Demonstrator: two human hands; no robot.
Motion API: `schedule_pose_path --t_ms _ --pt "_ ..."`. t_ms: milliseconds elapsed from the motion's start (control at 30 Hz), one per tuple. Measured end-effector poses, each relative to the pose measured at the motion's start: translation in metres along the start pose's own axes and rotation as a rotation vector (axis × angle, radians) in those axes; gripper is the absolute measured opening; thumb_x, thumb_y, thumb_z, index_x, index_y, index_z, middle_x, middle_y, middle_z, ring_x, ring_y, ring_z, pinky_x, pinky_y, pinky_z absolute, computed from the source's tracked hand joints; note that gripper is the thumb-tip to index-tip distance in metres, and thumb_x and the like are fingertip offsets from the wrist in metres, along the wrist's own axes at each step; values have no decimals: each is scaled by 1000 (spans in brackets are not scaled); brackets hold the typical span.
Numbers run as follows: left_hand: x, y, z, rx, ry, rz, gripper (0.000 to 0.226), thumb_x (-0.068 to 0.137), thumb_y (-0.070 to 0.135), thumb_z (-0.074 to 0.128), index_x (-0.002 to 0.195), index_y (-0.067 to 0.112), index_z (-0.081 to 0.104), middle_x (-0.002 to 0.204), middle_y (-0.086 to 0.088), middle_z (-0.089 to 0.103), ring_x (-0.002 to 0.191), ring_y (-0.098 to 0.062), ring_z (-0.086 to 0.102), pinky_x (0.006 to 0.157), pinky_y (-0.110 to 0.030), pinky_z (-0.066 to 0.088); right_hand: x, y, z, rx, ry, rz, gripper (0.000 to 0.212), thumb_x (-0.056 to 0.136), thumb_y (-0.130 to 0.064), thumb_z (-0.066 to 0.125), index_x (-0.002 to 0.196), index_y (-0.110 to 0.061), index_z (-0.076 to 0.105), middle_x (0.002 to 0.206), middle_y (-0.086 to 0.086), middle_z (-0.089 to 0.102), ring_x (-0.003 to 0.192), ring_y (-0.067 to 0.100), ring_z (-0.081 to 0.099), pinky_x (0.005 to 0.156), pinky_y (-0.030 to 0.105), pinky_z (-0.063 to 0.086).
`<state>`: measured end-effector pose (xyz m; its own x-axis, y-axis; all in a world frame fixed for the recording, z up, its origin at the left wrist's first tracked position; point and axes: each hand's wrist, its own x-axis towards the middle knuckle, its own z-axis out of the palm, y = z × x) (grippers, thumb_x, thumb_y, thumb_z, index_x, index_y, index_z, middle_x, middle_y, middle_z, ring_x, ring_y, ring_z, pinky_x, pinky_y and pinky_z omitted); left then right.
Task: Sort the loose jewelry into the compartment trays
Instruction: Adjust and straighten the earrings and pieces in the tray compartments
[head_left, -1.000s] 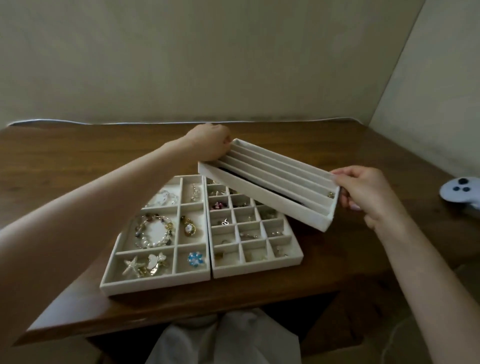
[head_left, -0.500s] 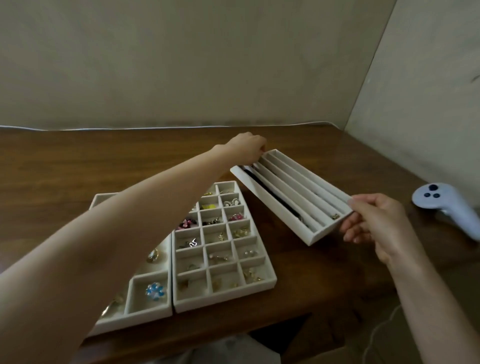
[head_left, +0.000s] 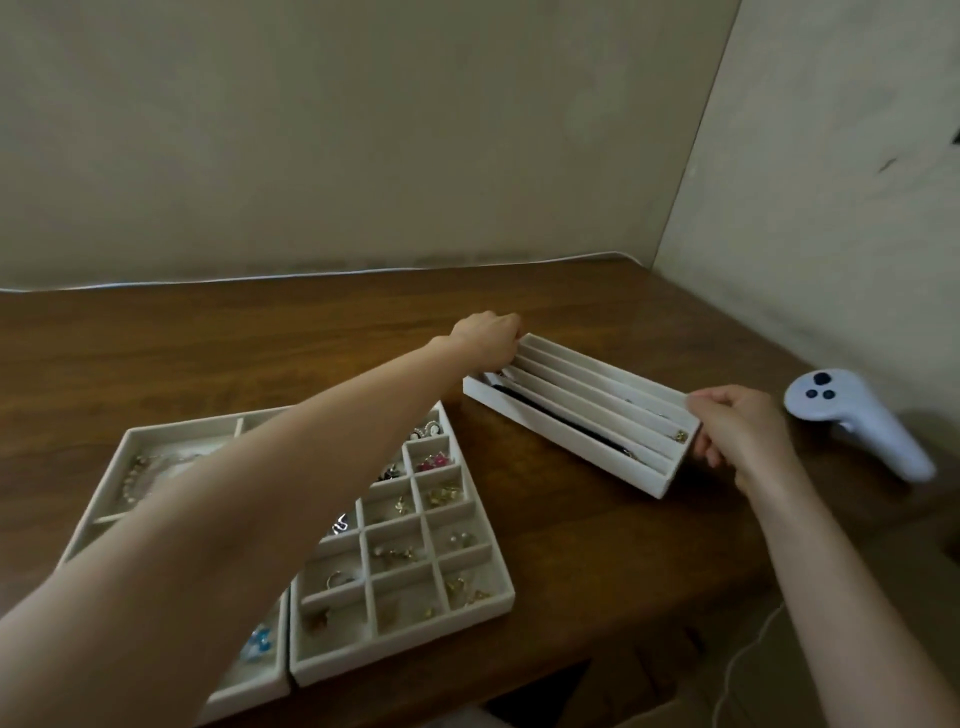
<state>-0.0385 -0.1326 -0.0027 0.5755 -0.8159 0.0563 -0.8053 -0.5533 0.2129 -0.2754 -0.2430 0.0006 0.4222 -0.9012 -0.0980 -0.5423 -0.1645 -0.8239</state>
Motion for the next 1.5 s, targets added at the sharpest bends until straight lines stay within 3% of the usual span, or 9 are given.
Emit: schedule_pose_path --t_ms 200,267,367,633,933,1067,1233,1400,1500 --pt "3 -13 5 44 64 -28 32 100 25 33 128 14 45 108 -7 58 88 -20 56 69 -29 45 7 3 15 -279 44 -121 37 93 -27 55 127 -15 51 110 8 62 85 21 62 66 30 46" --pt "4 -16 7 50 106 8 37 100 26 33 135 14 39 128 -10 51 112 -25 50 88 -37 44 -5 -1 22 -523 152 -287 42 92 -33 56 130 -19 47 125 7 52 103 23 57 69 28 39" --pt "9 -10 11 11 73 153 43 100 29 32 142 17 30 147 -7 34 137 -24 27 110 -45 23 -26 -9 41 -568 139 -589 36 87 -40 62 119 -24 55 120 3 47 98 18 55 66 22 40" --pt "19 4 9 42 -90 178 42 100 36 30 138 19 36 143 -5 39 133 -22 34 107 -43 26 -41 -26 67 -620 -68 -856 16 86 -23 67 102 -24 62 106 -2 56 99 16 56 76 28 48" --pt "-1 -1 -5 170 91 51 40 99 41 36 123 12 46 101 -7 62 77 -18 56 59 -29 42 -12 -7 42 -538 113 -700 18 90 -12 56 99 -17 71 108 1 60 91 14 59 72 20 43" --pt "-14 11 -9 -5 -133 -11 42 96 43 43 122 10 45 94 -2 63 74 -13 63 55 -22 47 3 -5 45 -408 142 -549 14 92 -23 56 96 -18 67 97 -1 64 82 9 57 59 17 37" --pt "-32 26 -30 -334 -547 -79 47 96 41 43 113 -2 53 77 -11 72 49 -11 62 36 -15 38 14 -5 50 -354 45 -398 41 88 -13 60 128 -20 51 117 4 58 108 20 56 85 33 48" --pt "-25 14 -26 -146 81 -78 58 93 35 52 139 8 29 129 -14 52 114 -26 53 88 -33 47 14 -8 47 -323 -8 -428 44 87 -11 61 129 -20 48 103 -2 57 96 14 55 71 25 43" --pt "-24 4 -22 -87 74 -18 50 94 27 49 139 10 35 141 -12 38 130 -27 36 106 -40 35 10 -9 45 -282 -112 -438 42 87 -14 64 126 -23 50 94 -8 55 85 7 53 62 19 38"
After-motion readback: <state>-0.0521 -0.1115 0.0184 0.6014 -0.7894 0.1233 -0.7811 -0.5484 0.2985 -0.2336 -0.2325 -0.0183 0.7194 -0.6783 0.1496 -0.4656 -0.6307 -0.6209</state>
